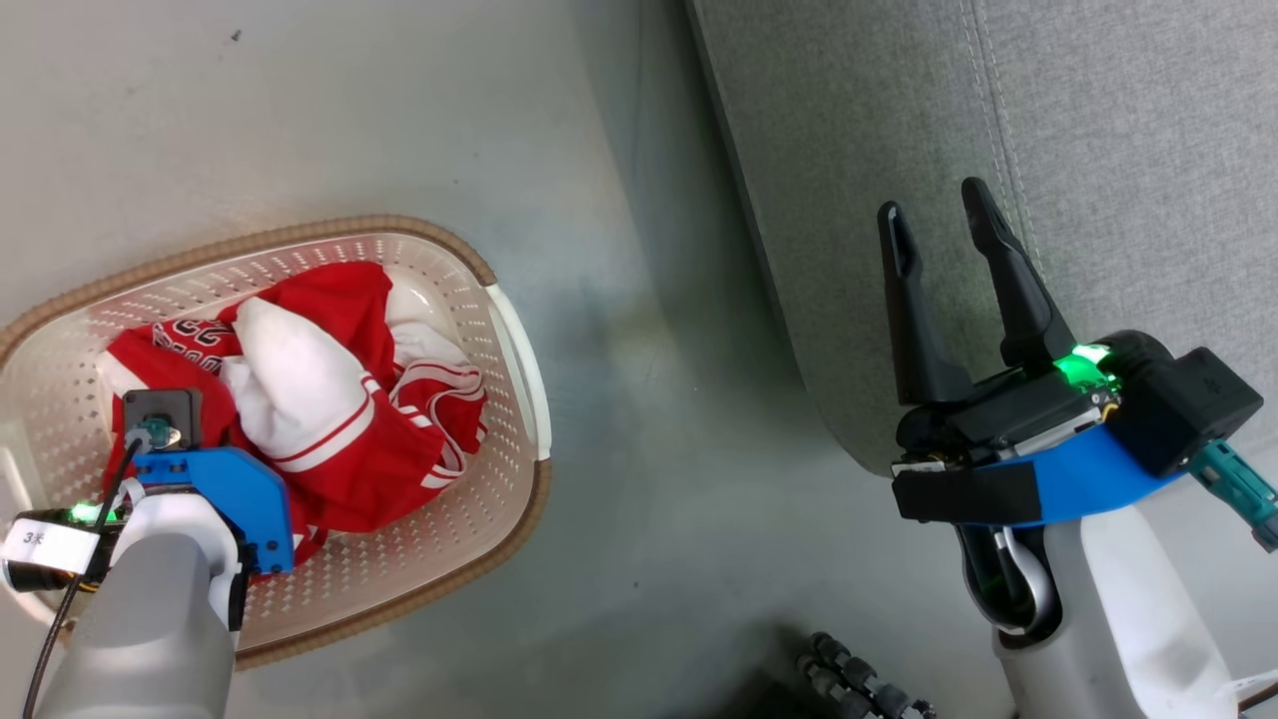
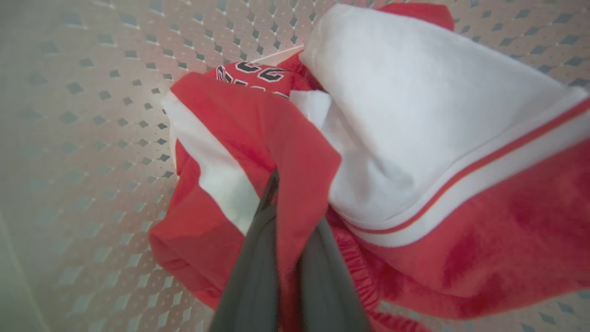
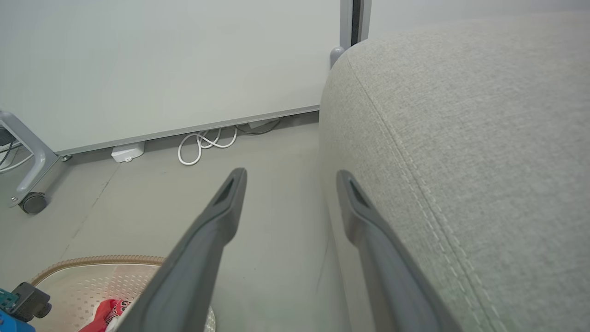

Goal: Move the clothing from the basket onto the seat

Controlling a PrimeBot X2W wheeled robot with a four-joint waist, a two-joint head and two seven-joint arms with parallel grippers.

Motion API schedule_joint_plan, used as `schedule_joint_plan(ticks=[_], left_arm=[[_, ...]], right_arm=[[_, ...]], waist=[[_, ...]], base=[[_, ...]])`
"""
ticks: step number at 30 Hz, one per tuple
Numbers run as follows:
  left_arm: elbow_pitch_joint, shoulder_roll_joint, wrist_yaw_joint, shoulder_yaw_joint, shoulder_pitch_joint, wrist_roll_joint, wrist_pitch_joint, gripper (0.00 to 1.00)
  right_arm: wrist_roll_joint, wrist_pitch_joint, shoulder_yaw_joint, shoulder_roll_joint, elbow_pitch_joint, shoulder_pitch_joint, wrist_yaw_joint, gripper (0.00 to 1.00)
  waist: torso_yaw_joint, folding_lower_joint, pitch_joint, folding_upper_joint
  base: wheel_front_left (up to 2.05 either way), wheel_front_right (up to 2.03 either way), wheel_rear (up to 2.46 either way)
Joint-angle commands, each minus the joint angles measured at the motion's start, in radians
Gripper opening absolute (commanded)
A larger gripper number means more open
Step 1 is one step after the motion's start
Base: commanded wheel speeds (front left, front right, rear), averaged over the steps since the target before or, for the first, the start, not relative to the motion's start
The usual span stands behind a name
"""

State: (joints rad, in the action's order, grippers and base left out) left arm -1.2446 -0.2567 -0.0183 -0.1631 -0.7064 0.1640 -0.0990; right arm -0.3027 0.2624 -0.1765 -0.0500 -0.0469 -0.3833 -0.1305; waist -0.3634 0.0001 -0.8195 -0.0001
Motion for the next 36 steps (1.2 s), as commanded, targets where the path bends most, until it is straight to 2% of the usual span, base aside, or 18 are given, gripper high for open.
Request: schedule_joint_plan(ticks=[1,9,14,20,27,36], left_arm=[[-0.001,-0.001,-0.002,0.001,-0.022,0.005,-0.007,0.00],[-0.020,0.035,-0.037,0.003,-0.005,0.039,-0.038,0.00],[-0.029,0.059,-0.078,0.007,0.021,0.067,-0.076,0.00],[-0.032,0.133,-0.109,-0.013,0.032,0.100,-0.106,0.00],[0.022,0.200,-0.111,-0.108,0.056,0.142,-0.114,0.00],[0.281,0.205,-0.112,-0.334,0.155,0.350,-0.054,0.00]], right_arm=[[-0.001,0.004,0.001,-0.001,-0.002,-0.014,0.000,1.00],[0.020,0.004,0.005,-0.001,-0.023,-0.012,0.000,1.00],[0.048,0.004,0.014,-0.001,-0.043,0.001,0.000,1.00],[0.083,0.004,0.016,-0.002,-0.084,0.035,0.000,1.00],[0.119,0.004,0.030,-0.002,-0.132,0.096,0.000,1.00],[0.135,0.003,0.035,-0.002,-0.179,0.189,0.000,1.00]], waist=[[0.005,-0.0001,0.006,0.0001],[0.041,-0.0001,0.089,0.0001],[0.081,-0.0001,0.181,0.0001],[0.150,-0.0001,0.321,0.0001],[0.225,-0.0001,0.486,0.0001],[0.277,-0.0001,0.664,0.0001]], base=[[0.00,0.00,0.00],[0.00,0.00,0.00],[0.00,0.00,0.00],[0.00,0.00,0.00],[0.00,0.00,0.00],[0.00,0.00,0.00]])
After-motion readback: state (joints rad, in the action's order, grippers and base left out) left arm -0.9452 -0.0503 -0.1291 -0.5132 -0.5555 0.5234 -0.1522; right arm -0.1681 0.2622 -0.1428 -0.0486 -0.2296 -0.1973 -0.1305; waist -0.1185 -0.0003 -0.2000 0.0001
